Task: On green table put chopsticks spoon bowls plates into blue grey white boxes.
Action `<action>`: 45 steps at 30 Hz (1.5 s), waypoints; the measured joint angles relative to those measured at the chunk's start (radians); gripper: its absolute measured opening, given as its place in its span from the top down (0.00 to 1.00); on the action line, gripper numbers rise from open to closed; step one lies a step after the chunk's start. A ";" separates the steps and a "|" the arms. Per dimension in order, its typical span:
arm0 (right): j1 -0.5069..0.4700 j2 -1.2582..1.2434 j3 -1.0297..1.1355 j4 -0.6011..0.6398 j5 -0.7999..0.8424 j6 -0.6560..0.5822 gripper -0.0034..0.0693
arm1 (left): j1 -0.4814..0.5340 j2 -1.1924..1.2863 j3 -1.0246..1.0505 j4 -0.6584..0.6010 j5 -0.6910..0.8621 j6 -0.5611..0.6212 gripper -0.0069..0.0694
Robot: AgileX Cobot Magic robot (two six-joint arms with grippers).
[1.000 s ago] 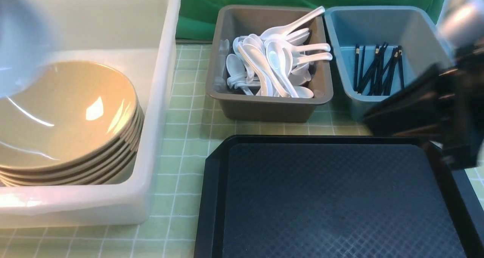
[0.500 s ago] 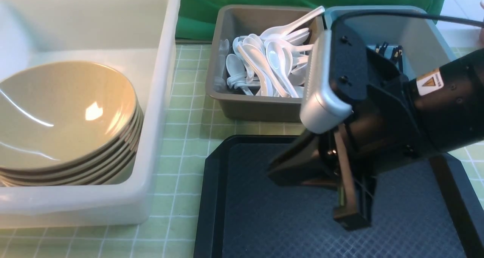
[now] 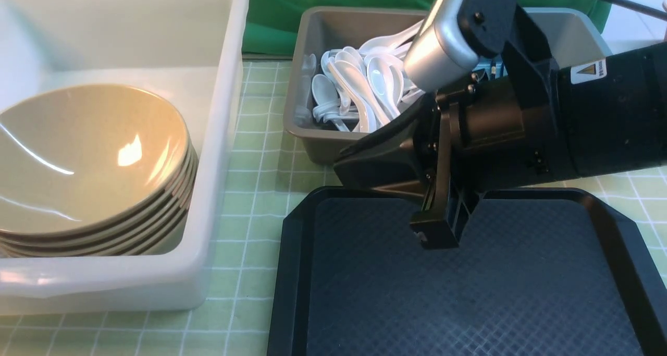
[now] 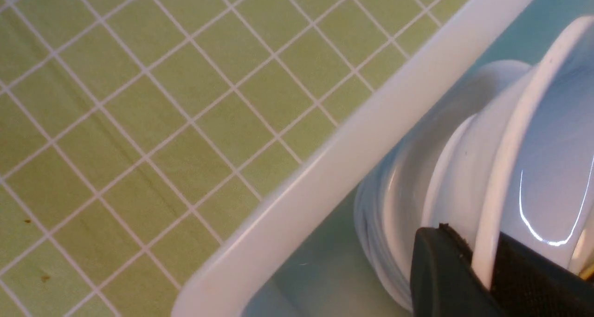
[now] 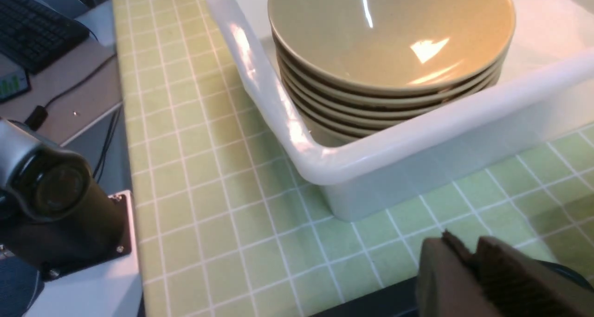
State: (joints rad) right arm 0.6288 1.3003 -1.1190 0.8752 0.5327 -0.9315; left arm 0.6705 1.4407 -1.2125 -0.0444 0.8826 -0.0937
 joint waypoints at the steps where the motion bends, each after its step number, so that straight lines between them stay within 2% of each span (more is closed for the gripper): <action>1: 0.000 0.000 0.000 0.004 0.000 -0.003 0.82 | 0.000 0.013 0.000 0.000 0.002 0.000 0.89; 16: 0.000 0.000 0.000 0.010 0.040 -0.007 0.80 | -0.005 0.075 0.000 -0.013 0.001 -0.005 0.87; 20: 0.000 0.000 0.000 0.010 0.059 -0.007 0.80 | -0.008 0.084 0.000 -0.015 0.009 -0.025 0.77; 27: 0.000 0.000 0.000 0.010 0.090 -0.007 0.79 | -0.008 0.085 0.000 -0.018 0.018 -0.044 0.47; 28: 0.000 0.000 0.000 0.010 0.094 -0.007 0.79 | -0.008 0.083 0.000 -0.019 0.023 -0.051 0.39; 29: 0.000 0.000 0.000 0.009 0.095 -0.007 0.79 | -0.008 0.081 0.000 -0.020 0.025 -0.051 0.37; 33: 0.000 0.000 0.000 -0.061 0.098 -0.001 0.78 | -0.032 0.019 -0.020 -0.069 0.052 -0.040 0.20; 37: -0.031 0.000 0.000 -0.151 0.105 0.078 0.77 | -0.196 -0.096 -0.043 -0.204 0.058 0.126 0.15; 38: -0.063 0.000 0.000 -0.169 0.108 0.134 0.77 | -0.292 -0.132 -0.043 -0.262 0.058 0.217 0.16; 40: -0.123 0.000 0.000 -0.178 0.114 0.228 0.77 | -0.410 -0.160 -0.043 -0.317 0.060 0.300 0.16; 42: -0.197 0.000 -0.001 -0.189 0.140 0.298 0.76 | -0.551 -0.181 -0.043 -0.363 0.068 0.367 0.20; 45: -0.339 0.000 -0.008 -0.239 0.218 0.362 0.76 | -0.725 -0.188 -0.043 -0.425 0.089 0.431 0.35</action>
State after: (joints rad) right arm 0.2900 1.3003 -1.1267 0.6366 0.7506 -0.5693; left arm -0.0550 1.2523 -1.2560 -0.4695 0.9712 0.3374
